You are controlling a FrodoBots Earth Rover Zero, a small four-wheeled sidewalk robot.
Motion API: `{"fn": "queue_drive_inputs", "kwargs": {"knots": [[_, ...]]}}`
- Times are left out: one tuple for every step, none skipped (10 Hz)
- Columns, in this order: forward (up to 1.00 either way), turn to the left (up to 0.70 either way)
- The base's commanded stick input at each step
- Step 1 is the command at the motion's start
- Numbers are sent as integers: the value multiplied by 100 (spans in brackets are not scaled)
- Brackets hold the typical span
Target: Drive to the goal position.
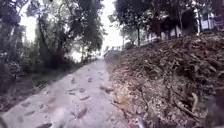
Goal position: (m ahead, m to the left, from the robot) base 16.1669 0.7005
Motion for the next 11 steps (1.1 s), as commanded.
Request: {"fn": "queue_drive_inputs", "kwargs": {"knots": [[50,47],[50,37],[50,15],[50,0],[50,0],[50,0],[50,0],[50,0],[50,0],[50,0],[50,0]]}}
